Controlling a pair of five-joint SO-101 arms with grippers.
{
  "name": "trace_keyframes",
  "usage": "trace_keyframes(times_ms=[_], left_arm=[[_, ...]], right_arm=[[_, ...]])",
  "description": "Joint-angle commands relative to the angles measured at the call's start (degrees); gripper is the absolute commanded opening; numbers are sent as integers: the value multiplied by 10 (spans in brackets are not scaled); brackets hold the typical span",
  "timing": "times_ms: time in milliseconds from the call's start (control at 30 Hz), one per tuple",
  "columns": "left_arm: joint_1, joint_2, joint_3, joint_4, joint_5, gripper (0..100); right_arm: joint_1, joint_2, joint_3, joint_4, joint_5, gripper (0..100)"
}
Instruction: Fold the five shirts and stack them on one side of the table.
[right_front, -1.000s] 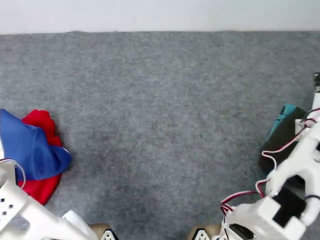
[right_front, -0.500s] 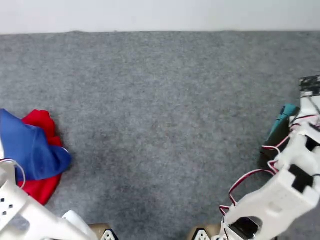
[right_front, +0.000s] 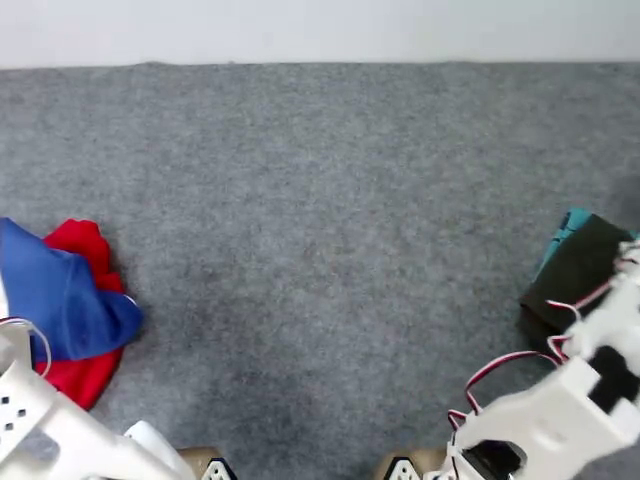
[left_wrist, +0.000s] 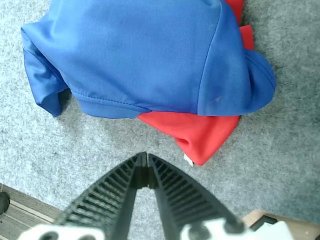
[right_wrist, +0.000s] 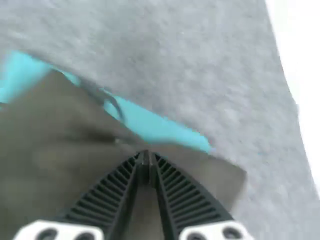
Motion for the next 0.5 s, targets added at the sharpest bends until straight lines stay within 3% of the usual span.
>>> trace_keyframes(times_ms=[0, 167, 467], left_arm=[[2, -8, -4, 11, -5, 15], [2, -8, -4, 11, -5, 15], [3, -8, -4, 11, -5, 15]], right_arm=[[53, -7, -14, 1, 29, 9], [102, 67, -17, 3, 102, 9], [95, -27, -13, 8, 105, 9]])
